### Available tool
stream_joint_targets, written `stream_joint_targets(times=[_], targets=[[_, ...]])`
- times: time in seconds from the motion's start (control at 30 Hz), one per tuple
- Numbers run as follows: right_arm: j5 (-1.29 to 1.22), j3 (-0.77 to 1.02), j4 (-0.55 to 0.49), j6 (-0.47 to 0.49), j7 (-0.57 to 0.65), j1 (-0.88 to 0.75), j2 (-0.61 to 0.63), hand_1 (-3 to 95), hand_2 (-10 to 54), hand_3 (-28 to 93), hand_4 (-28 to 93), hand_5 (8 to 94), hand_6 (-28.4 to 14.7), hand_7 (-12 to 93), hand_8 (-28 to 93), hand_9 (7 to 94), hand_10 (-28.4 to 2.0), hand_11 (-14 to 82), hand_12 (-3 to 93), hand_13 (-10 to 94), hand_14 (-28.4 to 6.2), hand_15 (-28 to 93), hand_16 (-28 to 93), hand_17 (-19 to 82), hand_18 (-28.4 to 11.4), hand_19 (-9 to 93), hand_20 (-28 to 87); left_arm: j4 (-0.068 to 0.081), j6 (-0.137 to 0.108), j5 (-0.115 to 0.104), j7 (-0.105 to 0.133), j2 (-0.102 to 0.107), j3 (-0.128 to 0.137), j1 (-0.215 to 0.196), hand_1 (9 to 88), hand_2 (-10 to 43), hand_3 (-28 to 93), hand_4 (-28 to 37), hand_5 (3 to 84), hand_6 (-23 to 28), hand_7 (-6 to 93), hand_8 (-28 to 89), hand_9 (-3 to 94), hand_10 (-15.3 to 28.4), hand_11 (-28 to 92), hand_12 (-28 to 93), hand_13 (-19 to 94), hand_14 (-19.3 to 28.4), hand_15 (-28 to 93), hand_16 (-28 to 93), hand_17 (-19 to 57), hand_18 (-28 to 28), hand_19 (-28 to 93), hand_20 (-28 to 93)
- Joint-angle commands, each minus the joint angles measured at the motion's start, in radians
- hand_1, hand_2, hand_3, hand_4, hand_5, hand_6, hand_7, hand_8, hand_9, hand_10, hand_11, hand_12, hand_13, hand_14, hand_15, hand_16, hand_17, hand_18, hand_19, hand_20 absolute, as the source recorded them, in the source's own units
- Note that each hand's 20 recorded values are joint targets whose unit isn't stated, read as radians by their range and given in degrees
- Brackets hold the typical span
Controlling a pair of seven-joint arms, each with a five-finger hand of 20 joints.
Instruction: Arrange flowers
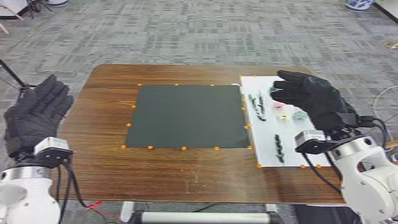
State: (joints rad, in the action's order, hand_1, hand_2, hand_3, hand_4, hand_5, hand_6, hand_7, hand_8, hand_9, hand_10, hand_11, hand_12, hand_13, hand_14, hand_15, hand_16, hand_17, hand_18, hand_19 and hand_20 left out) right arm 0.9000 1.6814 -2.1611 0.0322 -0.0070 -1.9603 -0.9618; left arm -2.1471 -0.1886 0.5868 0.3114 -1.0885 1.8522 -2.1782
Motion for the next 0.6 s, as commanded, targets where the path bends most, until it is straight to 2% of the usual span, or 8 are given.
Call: stream_joint_targets(times=[0.03, 0.4, 0.47, 0.6], targets=[[-0.006, -0.006, 0.008, 0.001, -0.003, 0.026, 0.014, 20.0, -0.5, 76, -19, 50.6, -4.1, 16, -9, 50.8, -16.3, 10.0, 17.9, 44, -14.4, 25, 23, 12, -19.3, 42, 20, -0.022, 0.010, -0.006, 0.004, -0.004, -0.007, -0.023, 26.1, 12.6, 76, -28.0, 43.6, 9.4, 8.2, -7, 32.9, 14.5, 18, 10, 24, 13.1, 19, -4, -4.6, 14.2, 33, 8], [-0.016, -0.008, 0.009, 0.015, -0.008, 0.045, 0.023, 18.5, 0.7, 75, -19, 50.7, -4.3, 15, -9, 50.7, -16.5, 10.0, 18.0, 44, -14.6, 25, 23, 12, -19.4, 42, 20, -0.028, 0.001, -0.017, 0.021, 0.004, -0.007, -0.031, 25.9, 12.7, 76, -28.0, 43.6, 9.3, 8.2, -7, 33.0, 14.5, 18, 10, 24, 13.2, 19, -4, -4.9, 14.6, 33, 9], [-0.014, -0.006, 0.009, 0.009, -0.008, 0.045, 0.026, 18.4, 0.7, 75, -19, 50.6, -4.3, 15, -9, 50.7, -16.5, 9.9, 18.0, 44, -14.7, 25, 23, 12, -19.4, 42, 20, -0.027, 0.005, -0.014, 0.019, 0.004, -0.007, -0.029, 25.8, 12.8, 76, -28.0, 43.6, 9.3, 8.2, -7, 33.0, 14.6, 18, 10, 24, 13.1, 19, -4, -4.9, 14.6, 33, 9], [0.007, 0.002, -0.001, -0.019, 0.017, 0.036, 0.023, 18.2, 0.7, 75, -19, 50.7, -4.4, 15, -9, 50.6, -16.6, 9.9, 18.0, 44, -14.8, 25, 23, 12, -19.5, 42, 20, -0.030, -0.005, -0.017, 0.019, 0.001, 0.001, -0.037, 26.0, 12.8, 76, -28.1, 43.7, 9.4, 8.2, -7, 33.0, 14.6, 18, 10, 24, 13.2, 19, -4, -4.9, 14.6, 33, 9]])
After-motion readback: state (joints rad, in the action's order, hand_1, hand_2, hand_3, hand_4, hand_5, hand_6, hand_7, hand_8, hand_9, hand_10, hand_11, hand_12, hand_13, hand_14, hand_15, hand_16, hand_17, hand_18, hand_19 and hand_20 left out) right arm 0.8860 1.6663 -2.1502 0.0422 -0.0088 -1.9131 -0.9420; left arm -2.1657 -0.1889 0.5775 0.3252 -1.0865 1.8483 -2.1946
